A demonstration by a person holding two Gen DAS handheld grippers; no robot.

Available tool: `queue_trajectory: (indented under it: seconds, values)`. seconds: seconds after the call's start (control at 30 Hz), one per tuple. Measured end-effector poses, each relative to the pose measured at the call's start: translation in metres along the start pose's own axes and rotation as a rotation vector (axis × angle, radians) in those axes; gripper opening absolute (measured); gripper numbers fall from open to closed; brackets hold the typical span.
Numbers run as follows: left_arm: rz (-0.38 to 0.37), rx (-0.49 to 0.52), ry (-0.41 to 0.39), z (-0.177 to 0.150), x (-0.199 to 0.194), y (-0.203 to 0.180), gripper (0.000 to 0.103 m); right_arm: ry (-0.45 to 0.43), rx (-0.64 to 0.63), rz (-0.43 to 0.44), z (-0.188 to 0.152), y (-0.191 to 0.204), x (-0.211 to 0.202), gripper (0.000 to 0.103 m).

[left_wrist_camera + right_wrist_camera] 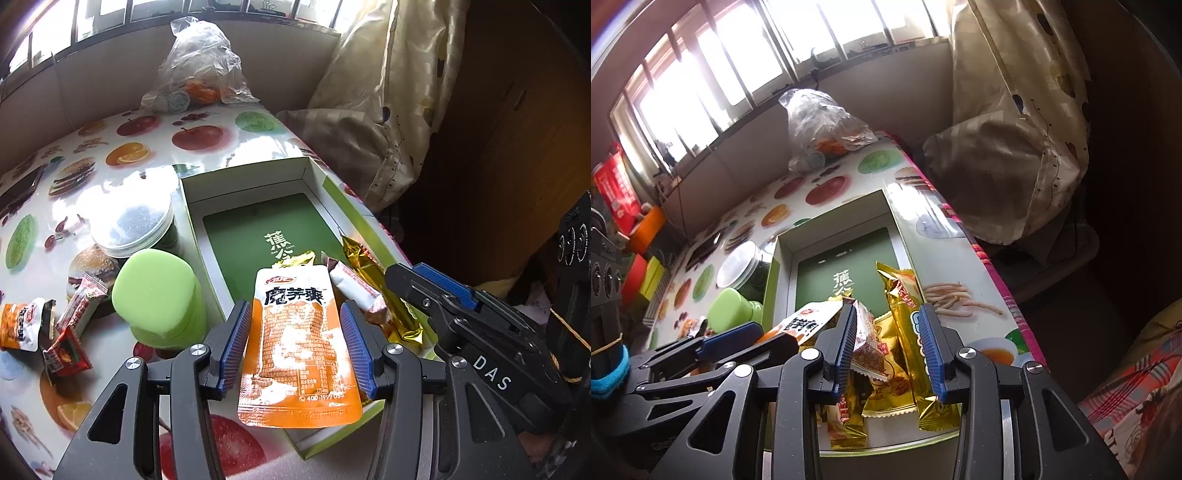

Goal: Organize snacks
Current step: 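Lower the orange packet into the box and open the left gripper, then withdraw both open grippers from the green box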

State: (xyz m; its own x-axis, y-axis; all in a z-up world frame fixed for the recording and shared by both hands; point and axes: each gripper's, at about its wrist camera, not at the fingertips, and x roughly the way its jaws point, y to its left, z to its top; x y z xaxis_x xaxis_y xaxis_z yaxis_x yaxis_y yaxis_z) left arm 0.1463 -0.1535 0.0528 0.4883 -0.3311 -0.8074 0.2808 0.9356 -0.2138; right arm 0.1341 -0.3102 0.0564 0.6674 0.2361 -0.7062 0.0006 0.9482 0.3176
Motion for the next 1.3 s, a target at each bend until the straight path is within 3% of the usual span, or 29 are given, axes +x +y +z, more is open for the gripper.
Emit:
queue_trajectory:
  seconds: [0.5, 1.3]
  values:
    - [0.017, -0.010, -0.089, -0.019, -0.051, 0.010, 0.052, -0.060, -0.037, 0.008, -0.013, 0.029, -0.039, 0.034]
    - [0.075, -0.032, -0.180, -0.059, -0.101, 0.038, 0.052, -0.082, -0.096, 0.056, -0.043, 0.081, -0.056, 0.035]
